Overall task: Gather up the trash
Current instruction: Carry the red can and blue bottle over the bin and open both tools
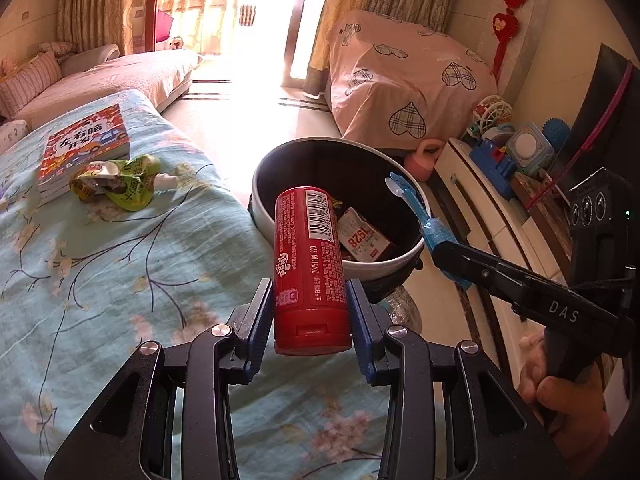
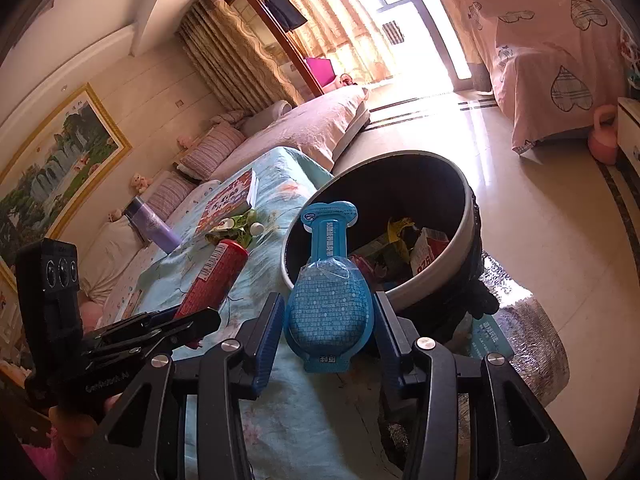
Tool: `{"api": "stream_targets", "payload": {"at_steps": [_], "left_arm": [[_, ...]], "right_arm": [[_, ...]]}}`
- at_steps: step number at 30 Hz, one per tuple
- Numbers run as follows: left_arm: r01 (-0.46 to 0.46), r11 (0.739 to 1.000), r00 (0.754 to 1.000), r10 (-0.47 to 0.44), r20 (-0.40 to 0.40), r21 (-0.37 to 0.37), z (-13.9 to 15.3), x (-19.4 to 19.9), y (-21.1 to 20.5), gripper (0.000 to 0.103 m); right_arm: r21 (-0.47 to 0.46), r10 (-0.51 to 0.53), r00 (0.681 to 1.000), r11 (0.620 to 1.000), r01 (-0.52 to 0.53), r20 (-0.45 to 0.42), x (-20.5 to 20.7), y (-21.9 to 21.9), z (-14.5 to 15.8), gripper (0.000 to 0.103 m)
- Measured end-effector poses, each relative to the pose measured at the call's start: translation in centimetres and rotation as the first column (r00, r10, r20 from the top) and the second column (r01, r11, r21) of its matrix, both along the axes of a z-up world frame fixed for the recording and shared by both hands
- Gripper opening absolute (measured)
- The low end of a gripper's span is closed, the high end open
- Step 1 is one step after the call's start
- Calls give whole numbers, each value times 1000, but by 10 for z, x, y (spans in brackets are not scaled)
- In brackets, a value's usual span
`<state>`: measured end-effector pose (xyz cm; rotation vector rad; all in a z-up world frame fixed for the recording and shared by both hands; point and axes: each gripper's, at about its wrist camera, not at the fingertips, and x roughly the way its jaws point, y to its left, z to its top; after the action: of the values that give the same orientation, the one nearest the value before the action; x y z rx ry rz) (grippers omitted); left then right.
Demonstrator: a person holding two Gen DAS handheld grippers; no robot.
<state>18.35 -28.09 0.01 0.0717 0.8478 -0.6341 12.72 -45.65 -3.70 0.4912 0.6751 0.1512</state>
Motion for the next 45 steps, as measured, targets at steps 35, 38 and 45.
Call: {"api": "stream_targets", "payload": {"at_steps": [35, 38, 45], "left_arm": [[-6, 998, 1000, 7, -18, 57, -6, 63, -47, 35], [-7, 999, 1000, 8, -22, 53, -7, 66, -47, 35], [-7, 999, 1000, 9, -24, 54, -8, 72, -48, 35]], "right_arm": [[-50, -11, 999, 999, 9, -43, 54, -33, 4, 46], [-55, -12, 999, 998, 9, -47, 58, -33, 3, 46], [-65, -11, 998, 998, 8, -56, 65, -35, 2, 46]]}}
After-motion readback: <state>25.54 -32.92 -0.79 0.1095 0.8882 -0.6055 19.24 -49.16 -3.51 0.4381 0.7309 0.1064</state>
